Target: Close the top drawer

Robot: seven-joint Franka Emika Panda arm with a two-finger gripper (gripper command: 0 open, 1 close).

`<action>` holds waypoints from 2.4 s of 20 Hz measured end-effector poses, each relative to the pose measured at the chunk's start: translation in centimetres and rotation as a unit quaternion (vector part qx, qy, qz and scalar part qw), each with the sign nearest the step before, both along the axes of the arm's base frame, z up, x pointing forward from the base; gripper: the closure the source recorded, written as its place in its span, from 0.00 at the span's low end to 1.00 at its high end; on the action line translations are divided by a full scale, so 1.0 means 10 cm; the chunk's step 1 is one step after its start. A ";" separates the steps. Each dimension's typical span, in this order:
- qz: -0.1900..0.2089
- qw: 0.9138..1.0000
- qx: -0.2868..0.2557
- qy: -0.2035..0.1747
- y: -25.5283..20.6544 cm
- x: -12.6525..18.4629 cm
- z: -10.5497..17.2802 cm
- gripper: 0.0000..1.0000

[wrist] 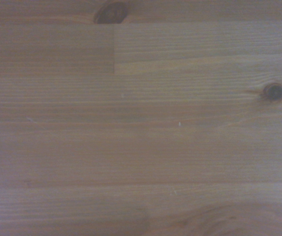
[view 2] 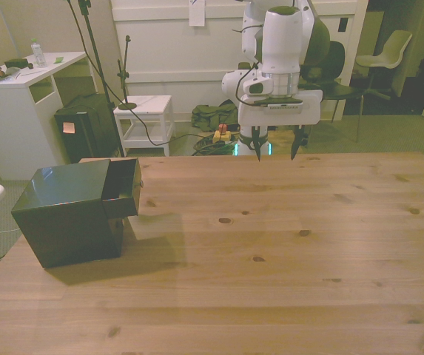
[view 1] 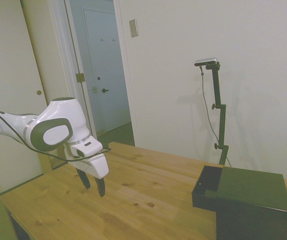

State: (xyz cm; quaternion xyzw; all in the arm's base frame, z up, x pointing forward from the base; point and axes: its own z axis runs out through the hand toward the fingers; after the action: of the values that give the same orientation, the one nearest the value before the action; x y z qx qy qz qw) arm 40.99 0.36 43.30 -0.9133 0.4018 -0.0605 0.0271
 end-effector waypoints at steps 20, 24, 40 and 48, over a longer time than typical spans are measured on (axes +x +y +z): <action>-0.271 0.960 -0.015 -0.071 -2.21 0.74 0.37 0.00; -0.305 0.950 -0.018 -0.068 -2.53 0.85 0.30 1.00; -0.319 0.946 -0.020 -0.061 -2.60 1.01 0.32 1.00; -0.335 0.941 -0.021 -0.052 -2.77 0.97 0.39 1.00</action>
State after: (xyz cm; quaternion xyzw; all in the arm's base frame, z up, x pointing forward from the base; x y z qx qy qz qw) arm 50.69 -27.35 47.23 -0.7218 0.6813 -0.1215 0.0071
